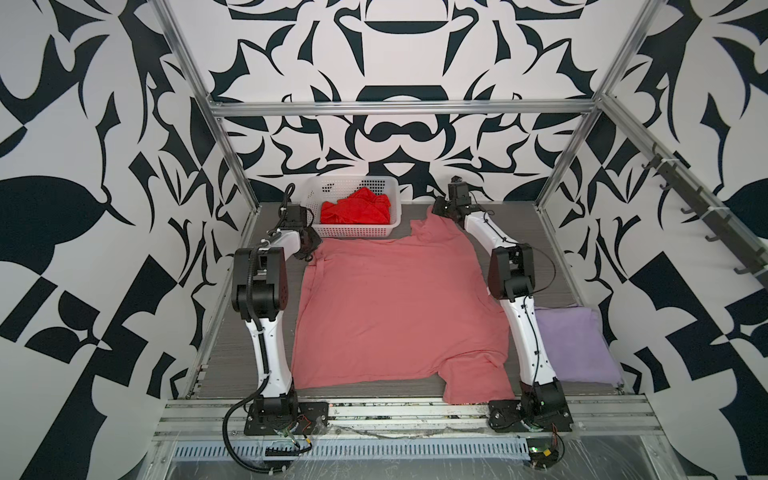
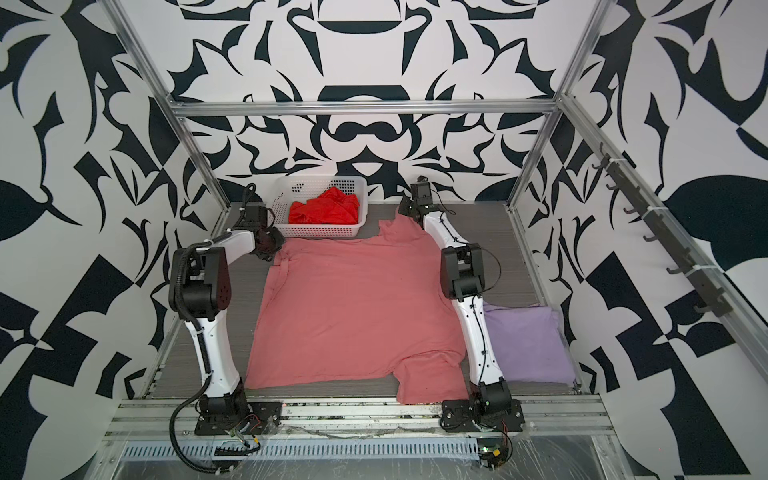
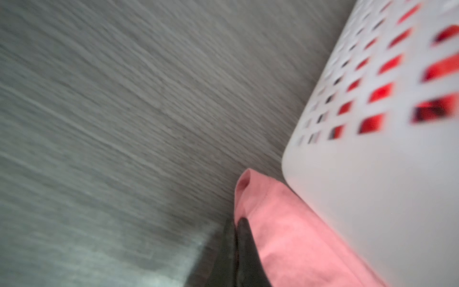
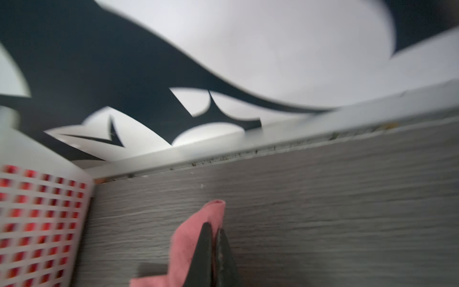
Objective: Fold and stack the t-shirts
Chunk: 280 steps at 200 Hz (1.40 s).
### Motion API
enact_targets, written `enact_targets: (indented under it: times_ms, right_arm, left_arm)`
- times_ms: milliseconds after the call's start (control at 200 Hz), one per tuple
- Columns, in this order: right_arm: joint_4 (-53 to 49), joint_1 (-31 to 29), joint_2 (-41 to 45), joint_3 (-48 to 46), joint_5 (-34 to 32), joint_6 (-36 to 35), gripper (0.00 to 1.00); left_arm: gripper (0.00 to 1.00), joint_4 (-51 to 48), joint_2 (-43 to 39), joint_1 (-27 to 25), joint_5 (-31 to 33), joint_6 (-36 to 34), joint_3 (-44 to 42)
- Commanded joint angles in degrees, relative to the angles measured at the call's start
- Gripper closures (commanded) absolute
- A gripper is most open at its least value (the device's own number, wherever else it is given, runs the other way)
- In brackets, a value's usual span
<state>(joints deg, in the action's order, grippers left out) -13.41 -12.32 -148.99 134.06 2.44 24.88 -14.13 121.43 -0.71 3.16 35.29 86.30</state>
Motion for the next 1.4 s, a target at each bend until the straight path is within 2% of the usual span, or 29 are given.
enact_targets:
  times_ms: [0, 455, 825, 835, 970, 1070, 1395]
  right_arm:
    - [2.6, 0.5, 9.1, -4.2, -2.3, -3.7, 1.0]
    - [3.5, 0.5, 33.8, -33.9, -7.4, -8.1, 1.0]
    - [3.0, 0.4, 54.7, -59.2, -13.0, -3.4, 1.0]
    - [3.0, 0.4, 55.2, -59.9, -14.5, -3.2, 1.0]
    - [3.0, 0.4, 60.0, -67.0, -17.8, -0.4, 1.0]
    - [2.8, 0.2, 62.2, -71.3, -19.1, 1.3, 1.0]
    - [1.4, -3.0, 62.0, -77.9, -22.5, 5.2, 1.0]
  left_arm:
    - [1.0, 6.2, -6.5, -0.2, 0.2, -1.9, -0.7]
    - [1.0, 6.6, -17.9, -0.2, 1.5, -7.9, -10.8]
    - [1.0, 3.9, -24.1, -0.2, 5.3, -10.6, -19.9]
    - [1.0, 3.9, -24.3, -0.2, 5.5, -10.6, -20.2]
    - [1.0, 3.9, -25.7, -0.2, 8.1, -9.0, -24.2]
    - [1.0, 4.4, -26.1, -0.2, 7.7, -7.5, -26.6]
    - [1.0, 4.3, -25.5, -0.1, 6.5, -4.7, -30.8]
